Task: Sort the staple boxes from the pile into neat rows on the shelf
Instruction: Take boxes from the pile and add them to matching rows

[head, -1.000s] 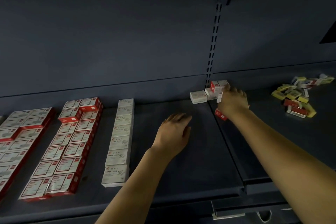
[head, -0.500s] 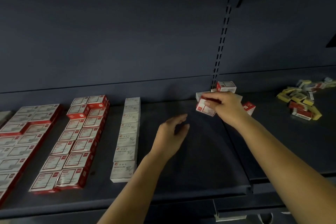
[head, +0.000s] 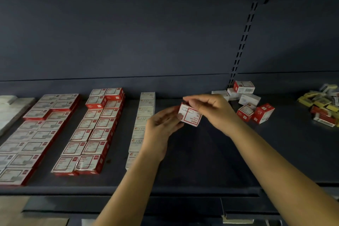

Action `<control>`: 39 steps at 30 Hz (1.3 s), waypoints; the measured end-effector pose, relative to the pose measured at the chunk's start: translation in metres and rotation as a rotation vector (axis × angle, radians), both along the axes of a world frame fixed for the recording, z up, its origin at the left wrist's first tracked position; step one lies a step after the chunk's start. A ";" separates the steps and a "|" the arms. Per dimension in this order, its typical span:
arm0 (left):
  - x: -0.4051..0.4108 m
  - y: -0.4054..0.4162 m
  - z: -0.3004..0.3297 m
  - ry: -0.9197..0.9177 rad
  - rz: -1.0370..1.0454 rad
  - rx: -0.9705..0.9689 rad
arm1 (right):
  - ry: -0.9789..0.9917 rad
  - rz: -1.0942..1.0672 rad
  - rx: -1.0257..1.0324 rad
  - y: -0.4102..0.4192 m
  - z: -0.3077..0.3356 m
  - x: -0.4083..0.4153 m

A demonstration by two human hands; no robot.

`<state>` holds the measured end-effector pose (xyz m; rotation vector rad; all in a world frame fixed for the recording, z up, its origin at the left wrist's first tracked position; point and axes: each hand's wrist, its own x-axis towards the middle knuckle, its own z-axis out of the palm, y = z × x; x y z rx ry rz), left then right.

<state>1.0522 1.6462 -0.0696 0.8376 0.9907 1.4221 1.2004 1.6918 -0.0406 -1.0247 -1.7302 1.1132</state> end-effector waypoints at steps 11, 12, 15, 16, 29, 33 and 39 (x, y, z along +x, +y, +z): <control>-0.016 -0.020 -0.004 -0.056 0.101 -0.012 | 0.004 0.041 -0.034 -0.007 -0.010 -0.016; -0.018 -0.021 -0.004 -0.057 0.108 -0.019 | 0.009 0.046 -0.044 -0.008 -0.010 -0.018; -0.023 -0.020 -0.004 -0.065 0.132 -0.029 | 0.059 0.030 -0.117 -0.011 -0.010 -0.023; -0.025 -0.019 -0.003 -0.058 0.145 -0.025 | 0.075 0.023 -0.142 -0.013 -0.010 -0.025; -0.028 -0.018 -0.004 0.002 0.130 -0.012 | 0.274 0.021 -0.338 -0.027 -0.023 -0.038; -0.027 -0.025 -0.014 -0.053 0.122 -0.043 | 0.594 -0.078 -0.463 -0.031 -0.032 -0.046; -0.033 -0.026 -0.019 -0.024 0.140 -0.036 | 0.804 -0.062 -0.554 -0.039 -0.040 -0.056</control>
